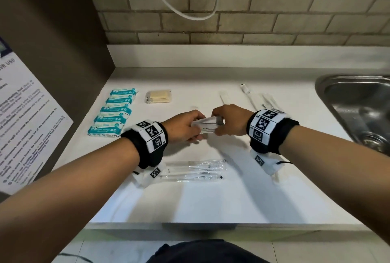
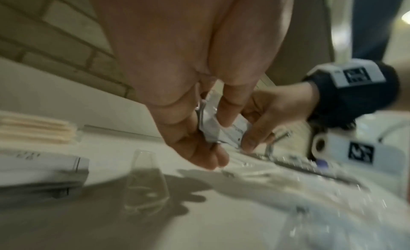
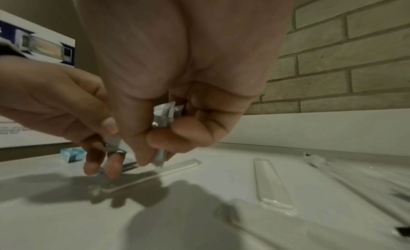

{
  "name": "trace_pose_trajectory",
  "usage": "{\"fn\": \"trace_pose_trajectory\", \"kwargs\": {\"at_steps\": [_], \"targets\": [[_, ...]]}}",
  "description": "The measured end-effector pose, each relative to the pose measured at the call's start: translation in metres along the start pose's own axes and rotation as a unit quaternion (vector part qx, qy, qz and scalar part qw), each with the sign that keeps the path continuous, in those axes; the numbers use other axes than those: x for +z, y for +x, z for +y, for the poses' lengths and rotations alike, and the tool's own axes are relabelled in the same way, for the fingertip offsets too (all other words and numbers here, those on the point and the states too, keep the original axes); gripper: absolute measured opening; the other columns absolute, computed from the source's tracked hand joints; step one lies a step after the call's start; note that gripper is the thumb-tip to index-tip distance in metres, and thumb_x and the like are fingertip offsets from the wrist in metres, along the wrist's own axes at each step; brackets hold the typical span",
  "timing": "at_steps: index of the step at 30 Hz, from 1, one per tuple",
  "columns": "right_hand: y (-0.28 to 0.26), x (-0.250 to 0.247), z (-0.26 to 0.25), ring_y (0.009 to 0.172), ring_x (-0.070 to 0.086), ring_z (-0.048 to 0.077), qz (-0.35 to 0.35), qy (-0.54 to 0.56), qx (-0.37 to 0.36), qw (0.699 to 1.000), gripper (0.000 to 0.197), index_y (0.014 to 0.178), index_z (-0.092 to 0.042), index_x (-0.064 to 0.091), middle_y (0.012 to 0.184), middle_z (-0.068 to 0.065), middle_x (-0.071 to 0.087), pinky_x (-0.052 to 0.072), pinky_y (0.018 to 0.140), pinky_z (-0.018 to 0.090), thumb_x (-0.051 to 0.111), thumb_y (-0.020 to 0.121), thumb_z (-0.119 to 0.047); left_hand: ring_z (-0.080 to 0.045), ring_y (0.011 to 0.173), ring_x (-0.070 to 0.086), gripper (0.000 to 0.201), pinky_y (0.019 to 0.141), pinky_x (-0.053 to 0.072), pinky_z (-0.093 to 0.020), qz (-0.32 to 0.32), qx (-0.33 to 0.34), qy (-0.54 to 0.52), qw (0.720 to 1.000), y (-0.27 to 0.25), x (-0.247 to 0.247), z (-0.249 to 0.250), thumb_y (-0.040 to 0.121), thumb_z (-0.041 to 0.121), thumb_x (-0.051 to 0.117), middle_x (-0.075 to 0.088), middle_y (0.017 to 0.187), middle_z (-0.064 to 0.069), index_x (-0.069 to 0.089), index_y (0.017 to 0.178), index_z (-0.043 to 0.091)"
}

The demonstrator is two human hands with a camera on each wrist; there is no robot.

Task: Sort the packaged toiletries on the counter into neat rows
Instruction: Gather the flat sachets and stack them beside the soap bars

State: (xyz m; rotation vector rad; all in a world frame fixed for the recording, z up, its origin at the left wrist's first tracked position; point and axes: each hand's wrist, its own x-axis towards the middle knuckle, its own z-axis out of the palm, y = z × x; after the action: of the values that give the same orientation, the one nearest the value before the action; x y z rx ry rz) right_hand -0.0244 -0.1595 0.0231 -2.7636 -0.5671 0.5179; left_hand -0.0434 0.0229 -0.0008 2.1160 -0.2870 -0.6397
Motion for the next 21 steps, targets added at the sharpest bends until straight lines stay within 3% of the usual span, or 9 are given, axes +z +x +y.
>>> {"fn": "trace_pose_trajectory", "kwargs": {"at_steps": [3, 6, 10, 14, 16, 18, 21], "targets": [[-0.002, 0.007, 0.002, 0.078, 0.056, 0.024, -0.015, -0.076, -0.001, 0.997, 0.012, 0.093, -0.017, 0.053, 0.081, 0.000, 0.057, 0.042, 0.063, 0.028, 0.060, 0.083, -0.018, -0.024, 0.088, 0.058, 0.006, 0.073, 0.044, -0.031, -0.016, 0.023, 0.257, 0.966, 0.003, 0.006, 0.008, 0.098, 0.015, 0.045, 0.062, 0.097, -0.005, 0.047, 0.099, 0.020], [-0.004, 0.020, 0.002, 0.083, 0.057, 0.026, -0.038, -0.129, 0.006, 0.991, 0.023, 0.111, -0.012, 0.050, 0.096, 0.006, 0.060, 0.045, 0.067, 0.033, 0.052, 0.089, -0.017, -0.022, 0.085, 0.053, 0.005, 0.071, 0.039, -0.030, -0.012, 0.035, 0.368, 0.929, 0.006, 0.019, 0.010, 0.098, 0.015, 0.041, 0.059, 0.100, -0.006, 0.046, 0.098, 0.017], [-0.005, 0.043, 0.008, 0.089, 0.060, 0.030, -0.047, -0.137, 0.009, 0.989, 0.027, 0.119, -0.005, 0.046, 0.115, 0.013, 0.056, 0.045, 0.072, 0.037, 0.047, 0.094, -0.016, -0.015, 0.073, 0.046, 0.015, 0.068, 0.035, -0.028, 0.003, 0.030, 0.437, 0.899, 0.011, 0.037, 0.005, 0.095, 0.008, 0.047, 0.050, 0.103, -0.005, 0.049, 0.110, 0.012], [-0.004, 0.051, 0.014, 0.085, 0.058, 0.028, -0.059, -0.120, 0.020, 0.991, 0.031, 0.124, -0.005, 0.047, 0.121, 0.013, 0.045, 0.045, 0.075, 0.036, 0.049, 0.094, -0.015, -0.031, 0.104, 0.055, 0.038, 0.080, 0.042, -0.035, -0.007, 0.020, 0.437, 0.899, 0.022, 0.043, 0.003, 0.094, 0.004, 0.048, 0.046, 0.132, -0.020, 0.045, 0.132, 0.002], [-0.005, 0.048, 0.017, 0.087, 0.060, 0.028, -0.053, -0.100, 0.017, 0.993, 0.032, 0.122, -0.006, 0.050, 0.118, 0.013, 0.045, 0.048, 0.081, 0.036, 0.052, 0.093, -0.020, -0.033, 0.105, 0.056, 0.039, 0.075, 0.041, -0.032, 0.007, 0.026, 0.430, 0.902, 0.023, 0.041, 0.002, 0.096, 0.006, 0.046, 0.045, 0.132, -0.020, 0.044, 0.134, 0.004], [-0.006, 0.043, 0.020, 0.090, 0.061, 0.030, -0.035, -0.087, 0.008, 0.996, 0.033, 0.117, -0.008, 0.055, 0.111, 0.011, 0.048, 0.049, 0.081, 0.035, 0.058, 0.090, -0.025, -0.034, 0.097, 0.057, 0.029, 0.078, 0.045, -0.033, 0.022, 0.043, 0.419, 0.907, 0.024, 0.041, 0.002, 0.097, 0.012, 0.044, 0.046, 0.122, -0.017, 0.049, 0.126, 0.006], [-0.007, 0.038, 0.021, 0.084, 0.061, 0.027, -0.013, -0.066, 0.005, 0.998, 0.026, 0.101, -0.009, 0.065, 0.090, 0.005, 0.053, 0.042, 0.065, 0.028, 0.070, 0.081, -0.024, -0.033, 0.093, 0.057, 0.027, 0.085, 0.047, -0.043, 0.017, 0.047, 0.411, 0.910, 0.023, 0.039, 0.004, 0.099, 0.024, 0.044, 0.048, 0.110, -0.011, 0.057, 0.118, 0.010]]}}
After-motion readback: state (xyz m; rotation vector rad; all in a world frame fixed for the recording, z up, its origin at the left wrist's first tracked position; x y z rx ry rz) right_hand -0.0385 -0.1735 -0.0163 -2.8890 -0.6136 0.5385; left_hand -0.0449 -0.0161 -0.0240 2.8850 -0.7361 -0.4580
